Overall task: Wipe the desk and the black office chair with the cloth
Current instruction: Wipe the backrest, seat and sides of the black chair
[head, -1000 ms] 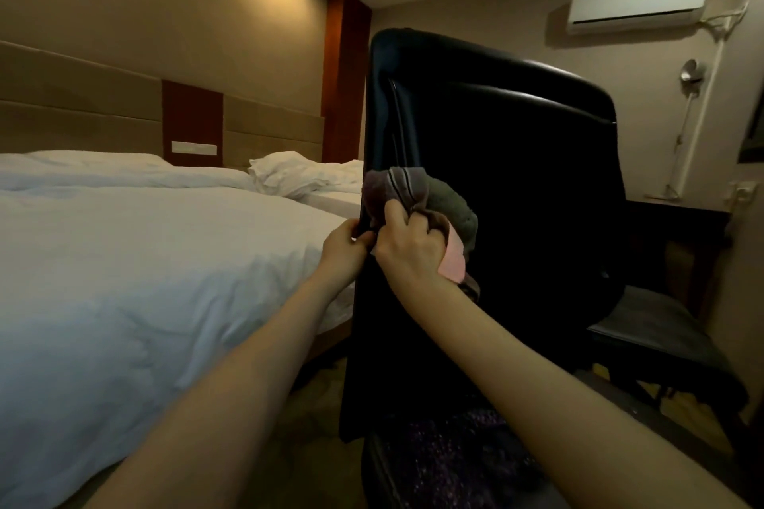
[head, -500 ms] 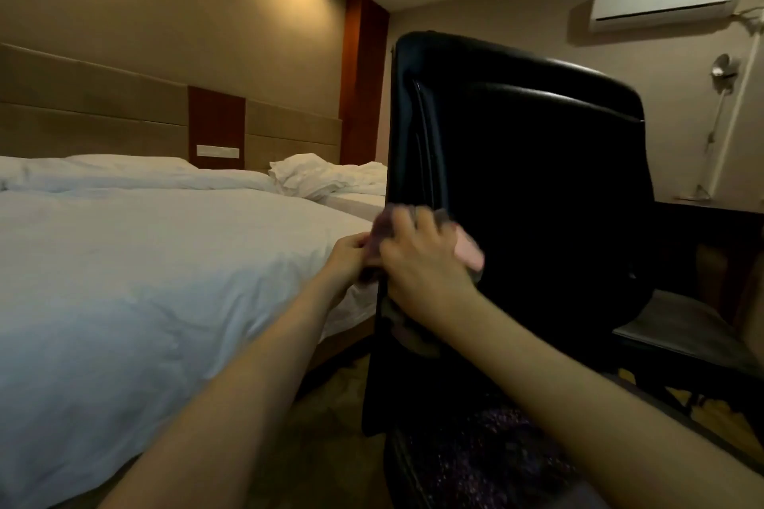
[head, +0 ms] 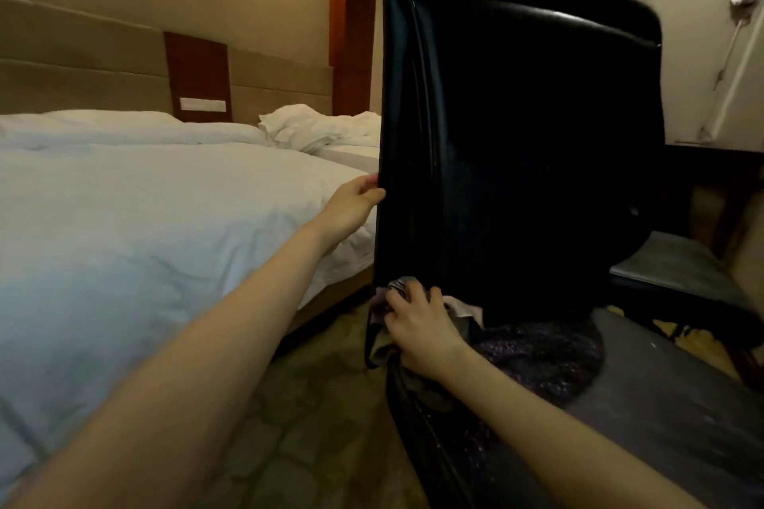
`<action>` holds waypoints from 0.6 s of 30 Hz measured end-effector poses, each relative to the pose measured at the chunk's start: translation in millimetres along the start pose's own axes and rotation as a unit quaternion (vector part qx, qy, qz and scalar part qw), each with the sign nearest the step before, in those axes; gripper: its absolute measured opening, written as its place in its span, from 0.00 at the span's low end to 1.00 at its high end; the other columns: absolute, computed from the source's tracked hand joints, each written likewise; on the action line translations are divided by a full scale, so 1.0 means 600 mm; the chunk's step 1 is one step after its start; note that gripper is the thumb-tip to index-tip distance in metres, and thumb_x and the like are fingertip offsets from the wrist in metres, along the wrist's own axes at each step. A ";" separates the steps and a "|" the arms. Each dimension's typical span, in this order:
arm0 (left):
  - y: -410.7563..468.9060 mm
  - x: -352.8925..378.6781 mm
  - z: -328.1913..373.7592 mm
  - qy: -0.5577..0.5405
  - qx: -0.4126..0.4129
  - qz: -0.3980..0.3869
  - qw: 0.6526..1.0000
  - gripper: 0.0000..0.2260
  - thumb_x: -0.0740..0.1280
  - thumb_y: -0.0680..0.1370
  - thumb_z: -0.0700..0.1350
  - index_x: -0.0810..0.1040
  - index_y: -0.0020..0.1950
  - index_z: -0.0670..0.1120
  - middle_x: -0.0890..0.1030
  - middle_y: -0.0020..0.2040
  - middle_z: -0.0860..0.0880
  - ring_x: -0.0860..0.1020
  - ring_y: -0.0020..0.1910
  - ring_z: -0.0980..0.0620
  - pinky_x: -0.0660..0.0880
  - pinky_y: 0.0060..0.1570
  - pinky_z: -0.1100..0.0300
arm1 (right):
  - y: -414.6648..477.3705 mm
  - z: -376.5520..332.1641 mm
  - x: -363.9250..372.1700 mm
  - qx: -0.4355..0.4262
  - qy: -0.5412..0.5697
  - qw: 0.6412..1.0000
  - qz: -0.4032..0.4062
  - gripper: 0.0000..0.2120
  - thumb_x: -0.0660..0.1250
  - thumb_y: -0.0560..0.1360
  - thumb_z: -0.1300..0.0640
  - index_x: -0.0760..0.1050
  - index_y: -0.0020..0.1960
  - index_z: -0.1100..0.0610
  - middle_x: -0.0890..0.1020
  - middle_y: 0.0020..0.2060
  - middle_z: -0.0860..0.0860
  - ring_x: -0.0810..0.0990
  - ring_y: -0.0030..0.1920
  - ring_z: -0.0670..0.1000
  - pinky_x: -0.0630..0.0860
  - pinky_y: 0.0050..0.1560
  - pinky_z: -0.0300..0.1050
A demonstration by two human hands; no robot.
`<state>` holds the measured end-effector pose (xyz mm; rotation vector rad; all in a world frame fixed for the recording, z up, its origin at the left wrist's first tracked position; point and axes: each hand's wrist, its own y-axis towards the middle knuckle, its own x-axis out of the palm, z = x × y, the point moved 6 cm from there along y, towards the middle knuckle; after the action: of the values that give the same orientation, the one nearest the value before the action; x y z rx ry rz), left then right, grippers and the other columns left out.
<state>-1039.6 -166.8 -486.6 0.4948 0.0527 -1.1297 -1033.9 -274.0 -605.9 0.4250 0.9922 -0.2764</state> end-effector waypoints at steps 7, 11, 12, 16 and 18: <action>0.008 0.003 0.015 0.062 0.088 0.209 0.972 0.10 0.61 0.77 0.37 0.70 0.57 0.44 0.71 0.50 0.45 0.71 0.45 0.51 0.72 0.46 0.60 | -0.053 0.130 -0.160 -0.035 0.066 0.886 0.458 0.20 0.62 0.61 0.52 0.71 0.52 0.57 0.71 0.54 0.57 0.68 0.51 0.59 0.73 0.46 0.52; 0.015 0.042 0.057 0.099 0.139 0.122 0.978 0.04 0.59 0.79 0.38 0.67 0.51 0.46 0.71 0.45 0.49 0.69 0.40 0.56 0.65 0.36 0.76 | -0.027 0.257 -0.231 0.167 0.193 0.801 0.542 0.19 0.64 0.67 0.58 0.78 0.57 0.62 0.75 0.57 0.63 0.68 0.57 0.61 0.70 0.57 0.49; 0.019 0.048 0.062 0.098 0.140 0.106 0.980 0.03 0.59 0.79 0.39 0.66 0.51 0.46 0.71 0.46 0.49 0.69 0.40 0.57 0.65 0.35 0.77 | -0.013 0.269 -0.230 0.199 0.239 0.786 0.534 0.20 0.64 0.68 0.58 0.78 0.58 0.62 0.75 0.58 0.64 0.70 0.59 0.62 0.68 0.60 0.47; 0.028 0.047 0.058 0.067 0.121 0.117 0.983 0.01 0.56 0.81 0.40 0.67 0.50 0.45 0.71 0.44 0.51 0.70 0.44 0.54 0.64 0.35 0.69 | 0.010 0.246 -0.191 0.200 0.204 0.800 0.528 0.25 0.62 0.67 0.49 0.77 0.60 0.59 0.71 0.62 0.58 0.66 0.61 0.60 0.71 0.59 0.57; 0.033 0.046 0.055 0.058 0.115 0.125 0.984 0.02 0.56 0.80 0.40 0.67 0.50 0.45 0.72 0.44 0.51 0.70 0.45 0.53 0.63 0.37 0.64 | 0.004 0.234 -0.168 0.180 0.194 0.797 0.543 0.26 0.63 0.65 0.48 0.73 0.62 0.55 0.66 0.62 0.53 0.64 0.61 0.57 0.70 0.59 0.56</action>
<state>-1017.0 -196.9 -457.9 0.7527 -0.0397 -0.8627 -980.8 -334.2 -453.0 1.3664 0.9345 0.7145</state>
